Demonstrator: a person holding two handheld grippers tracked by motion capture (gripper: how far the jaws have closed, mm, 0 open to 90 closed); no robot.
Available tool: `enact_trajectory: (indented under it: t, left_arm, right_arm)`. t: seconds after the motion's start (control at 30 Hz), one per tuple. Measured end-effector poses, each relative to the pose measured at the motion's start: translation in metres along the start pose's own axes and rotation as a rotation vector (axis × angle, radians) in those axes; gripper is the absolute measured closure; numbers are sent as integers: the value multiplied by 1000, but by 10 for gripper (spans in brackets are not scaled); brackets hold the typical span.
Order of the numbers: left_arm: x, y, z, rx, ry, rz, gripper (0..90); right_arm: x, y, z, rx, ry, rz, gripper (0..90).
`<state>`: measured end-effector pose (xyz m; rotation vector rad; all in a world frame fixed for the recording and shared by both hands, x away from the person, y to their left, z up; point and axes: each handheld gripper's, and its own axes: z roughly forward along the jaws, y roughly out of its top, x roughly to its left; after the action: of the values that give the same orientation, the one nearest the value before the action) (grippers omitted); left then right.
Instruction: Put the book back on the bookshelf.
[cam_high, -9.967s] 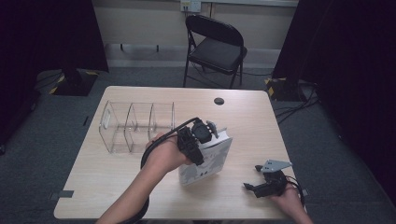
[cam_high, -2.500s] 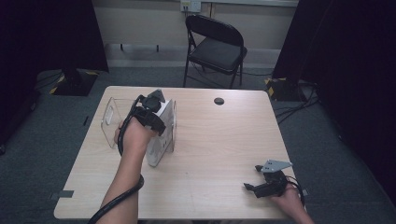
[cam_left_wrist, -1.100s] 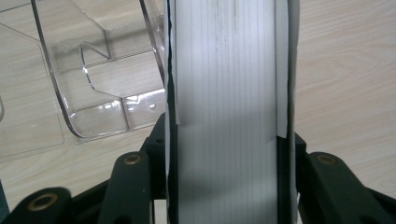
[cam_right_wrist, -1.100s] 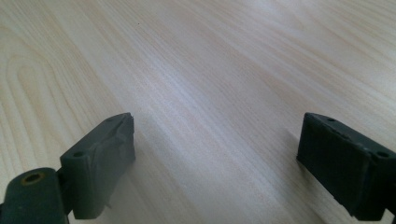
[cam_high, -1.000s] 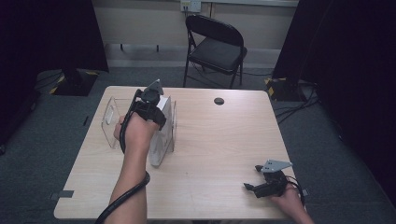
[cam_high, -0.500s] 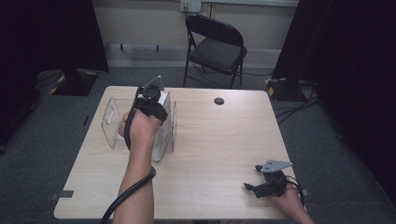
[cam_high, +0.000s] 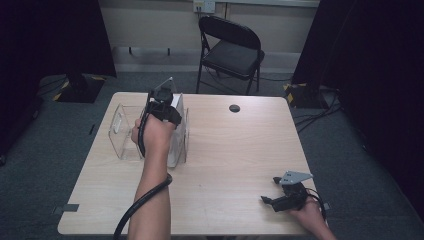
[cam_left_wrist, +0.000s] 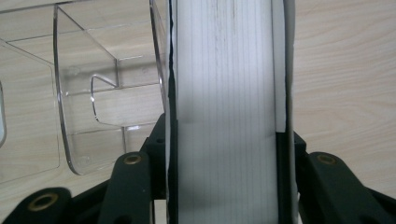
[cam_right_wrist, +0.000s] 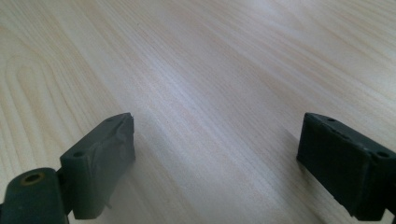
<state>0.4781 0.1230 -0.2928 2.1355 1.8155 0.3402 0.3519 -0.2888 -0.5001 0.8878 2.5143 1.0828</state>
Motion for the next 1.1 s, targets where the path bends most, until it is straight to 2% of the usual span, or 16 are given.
enact_trajectory:
  t: [0.23, 0.3, 0.47, 0.5, 0.63, 0.7, 0.77, 0.8, 0.83, 1.1]
  left_arm:
    - [-5, 4, 7, -9, 30, -4, 539]
    - [-7, 6, 8, -11, 30, 11, 539]
    - [-10, 7, 9, -12, 32, 2, 536]
    - [-10, 8, 9, 1, 33, 20, 534]
    - [-11, 6, 9, -2, 39, 29, 527]
    - [-11, 5, 9, -6, 36, 26, 521]
    - [-9, 4, 8, -9, 22, 44, 517]
    - [-9, 3, 8, -15, 18, 32, 513]
    - [-8, 2, 8, -17, 10, 40, 509]
    - [-5, -6, 6, -7, -23, 27, 472]
  right_arm:
    - [0, 0, 0, 1, 0, 0, 101]
    - [0, 0, 0, 0, 0, -1, 101]
    - [0, 0, 0, 2, 1, 1, 101]
    - [0, 0, 0, 1, 1, 0, 101]
    - [0, 1, 1, -1, 2, -3, 101]
    - [0, 1, 1, -1, 2, -3, 101]
    - [0, 1, 1, -1, 1, -4, 101]
    - [0, 1, 1, -1, 1, -4, 101]
    - [0, 1, 1, -1, 2, -3, 101]
    - [0, 1, 1, 1, 0, -3, 101]
